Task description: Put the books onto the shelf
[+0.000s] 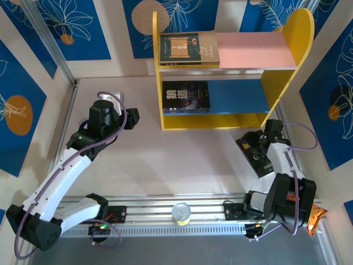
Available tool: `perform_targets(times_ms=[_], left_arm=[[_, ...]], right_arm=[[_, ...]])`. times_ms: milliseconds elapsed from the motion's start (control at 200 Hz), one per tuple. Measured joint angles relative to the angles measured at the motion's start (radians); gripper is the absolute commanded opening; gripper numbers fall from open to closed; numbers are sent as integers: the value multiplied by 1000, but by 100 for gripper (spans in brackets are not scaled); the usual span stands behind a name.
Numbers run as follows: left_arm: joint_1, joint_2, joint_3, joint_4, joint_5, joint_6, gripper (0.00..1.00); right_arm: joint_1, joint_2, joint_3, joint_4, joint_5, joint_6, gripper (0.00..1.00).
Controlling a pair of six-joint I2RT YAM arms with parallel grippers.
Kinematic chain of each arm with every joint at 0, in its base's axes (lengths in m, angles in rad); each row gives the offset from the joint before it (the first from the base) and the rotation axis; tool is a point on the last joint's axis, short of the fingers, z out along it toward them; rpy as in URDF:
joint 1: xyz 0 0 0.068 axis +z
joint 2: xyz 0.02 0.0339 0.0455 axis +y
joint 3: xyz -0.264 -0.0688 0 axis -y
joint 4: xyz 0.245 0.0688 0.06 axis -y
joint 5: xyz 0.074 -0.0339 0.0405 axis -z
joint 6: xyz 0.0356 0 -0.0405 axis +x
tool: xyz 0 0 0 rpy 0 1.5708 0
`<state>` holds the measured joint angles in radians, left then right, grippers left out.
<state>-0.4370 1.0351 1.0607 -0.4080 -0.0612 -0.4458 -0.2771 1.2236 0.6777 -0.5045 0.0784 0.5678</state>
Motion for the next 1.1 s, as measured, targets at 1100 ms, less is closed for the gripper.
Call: perform_targets(times_ms=[1100], left_arm=[[0,0,0,-1,8,10,47]], right_arm=[[296,240,78,47,-291,104,90]])
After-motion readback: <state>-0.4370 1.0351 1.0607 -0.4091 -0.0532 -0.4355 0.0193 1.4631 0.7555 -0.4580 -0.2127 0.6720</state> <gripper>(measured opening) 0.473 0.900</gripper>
